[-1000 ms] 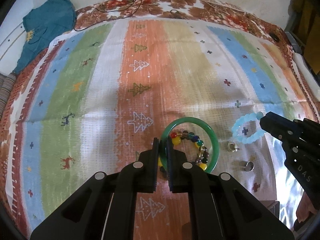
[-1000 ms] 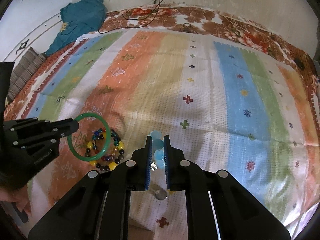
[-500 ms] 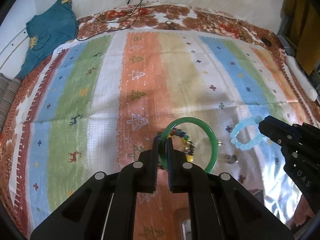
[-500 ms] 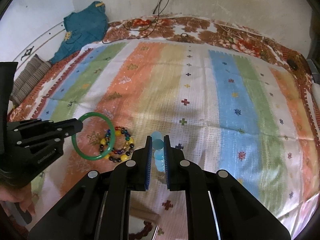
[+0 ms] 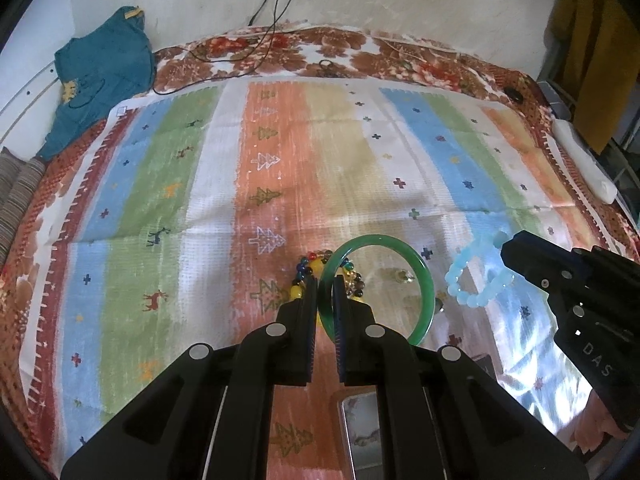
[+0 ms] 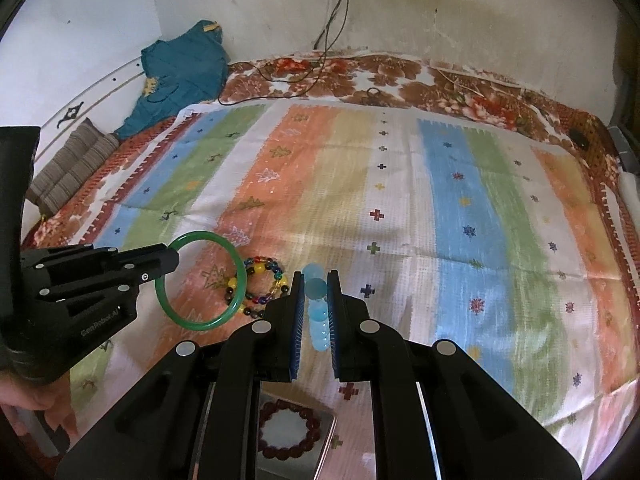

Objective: Organize jewelry
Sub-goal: 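Lift the green bangle with the left gripper while the right gripper carries the blue bracelet toward the tin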

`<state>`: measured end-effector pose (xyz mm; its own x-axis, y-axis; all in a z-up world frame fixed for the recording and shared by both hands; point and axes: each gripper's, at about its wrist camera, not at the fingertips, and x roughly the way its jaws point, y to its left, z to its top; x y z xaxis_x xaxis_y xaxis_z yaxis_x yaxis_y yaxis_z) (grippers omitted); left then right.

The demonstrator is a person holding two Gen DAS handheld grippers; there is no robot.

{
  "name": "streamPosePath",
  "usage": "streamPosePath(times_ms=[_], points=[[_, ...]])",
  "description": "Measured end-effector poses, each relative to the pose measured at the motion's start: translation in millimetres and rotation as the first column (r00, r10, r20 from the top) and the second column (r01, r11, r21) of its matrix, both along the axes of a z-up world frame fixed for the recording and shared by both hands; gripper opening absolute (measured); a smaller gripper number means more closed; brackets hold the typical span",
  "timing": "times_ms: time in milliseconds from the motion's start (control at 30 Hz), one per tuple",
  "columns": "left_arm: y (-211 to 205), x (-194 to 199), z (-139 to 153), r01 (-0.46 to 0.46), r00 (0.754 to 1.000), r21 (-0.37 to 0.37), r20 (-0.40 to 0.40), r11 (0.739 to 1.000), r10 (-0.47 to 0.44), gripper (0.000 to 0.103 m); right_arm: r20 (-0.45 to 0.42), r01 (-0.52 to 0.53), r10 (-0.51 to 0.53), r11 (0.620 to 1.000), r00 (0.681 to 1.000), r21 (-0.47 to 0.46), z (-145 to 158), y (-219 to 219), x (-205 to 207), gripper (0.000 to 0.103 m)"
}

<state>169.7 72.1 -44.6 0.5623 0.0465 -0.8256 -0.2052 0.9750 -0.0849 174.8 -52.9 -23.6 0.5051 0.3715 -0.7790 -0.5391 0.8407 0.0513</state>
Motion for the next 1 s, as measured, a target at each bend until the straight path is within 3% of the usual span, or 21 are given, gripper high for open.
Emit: streamPosePath(times_ms=[400,1000], points=[[-24,-29,29,0.043,0.997,0.028,0.056,0.999,-0.045,0.007,0.042,-0.012,0.011,1.000,0.999,0.017,17,-6,-27,0.012],[-41,-78,35,0.052,0.996,0.058,0.074,0.997,-0.056,0.007,0.046,-0.037,0.036,0.999,0.998,0.024,23,-23,-75,0.012]])
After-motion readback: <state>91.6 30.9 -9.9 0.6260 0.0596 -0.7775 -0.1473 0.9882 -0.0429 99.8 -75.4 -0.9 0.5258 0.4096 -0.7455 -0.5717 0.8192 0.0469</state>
